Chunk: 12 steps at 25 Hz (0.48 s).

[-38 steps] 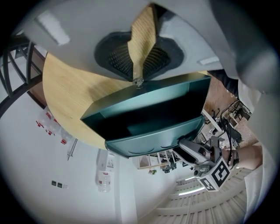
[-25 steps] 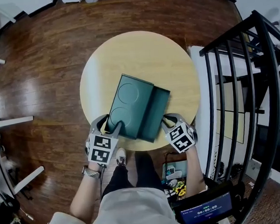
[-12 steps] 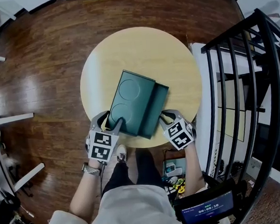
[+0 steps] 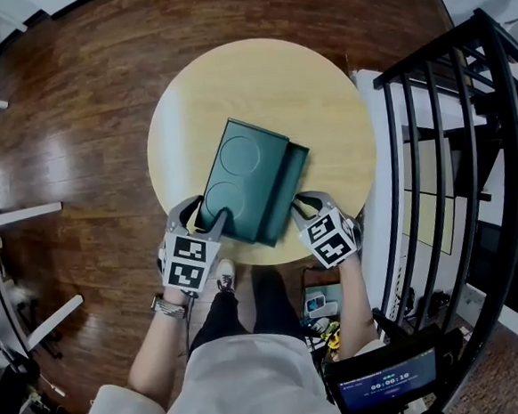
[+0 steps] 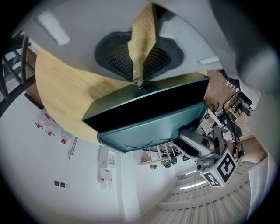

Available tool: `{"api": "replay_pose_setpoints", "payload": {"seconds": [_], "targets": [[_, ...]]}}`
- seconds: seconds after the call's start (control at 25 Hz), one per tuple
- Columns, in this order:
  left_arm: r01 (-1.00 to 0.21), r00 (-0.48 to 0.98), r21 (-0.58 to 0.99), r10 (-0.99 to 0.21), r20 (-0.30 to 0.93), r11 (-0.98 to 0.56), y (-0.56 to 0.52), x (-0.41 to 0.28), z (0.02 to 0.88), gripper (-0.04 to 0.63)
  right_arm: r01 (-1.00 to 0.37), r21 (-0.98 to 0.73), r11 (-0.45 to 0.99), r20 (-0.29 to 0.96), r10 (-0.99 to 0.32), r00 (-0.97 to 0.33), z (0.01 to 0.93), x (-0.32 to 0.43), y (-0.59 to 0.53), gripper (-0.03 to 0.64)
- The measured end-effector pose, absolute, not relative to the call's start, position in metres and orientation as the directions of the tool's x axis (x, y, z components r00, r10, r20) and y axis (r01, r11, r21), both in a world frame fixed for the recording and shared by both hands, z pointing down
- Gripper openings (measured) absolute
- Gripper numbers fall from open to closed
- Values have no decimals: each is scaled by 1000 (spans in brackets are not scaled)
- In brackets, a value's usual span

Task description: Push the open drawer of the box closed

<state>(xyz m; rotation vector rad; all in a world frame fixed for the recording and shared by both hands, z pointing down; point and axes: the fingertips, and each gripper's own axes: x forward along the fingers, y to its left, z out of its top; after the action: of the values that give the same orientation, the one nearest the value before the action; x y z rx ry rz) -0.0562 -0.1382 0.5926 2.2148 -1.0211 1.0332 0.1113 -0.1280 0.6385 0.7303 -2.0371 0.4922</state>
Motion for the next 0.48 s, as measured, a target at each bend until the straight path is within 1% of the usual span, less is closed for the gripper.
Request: {"api": "replay_pose_setpoints", "payload": {"seconds": [0.48], "targets": [[-792, 443, 124, -422, 791, -598, -139, -55, 591, 238, -671, -67, 739, 842, -319, -435, 637, 100, -137, 74]]}}
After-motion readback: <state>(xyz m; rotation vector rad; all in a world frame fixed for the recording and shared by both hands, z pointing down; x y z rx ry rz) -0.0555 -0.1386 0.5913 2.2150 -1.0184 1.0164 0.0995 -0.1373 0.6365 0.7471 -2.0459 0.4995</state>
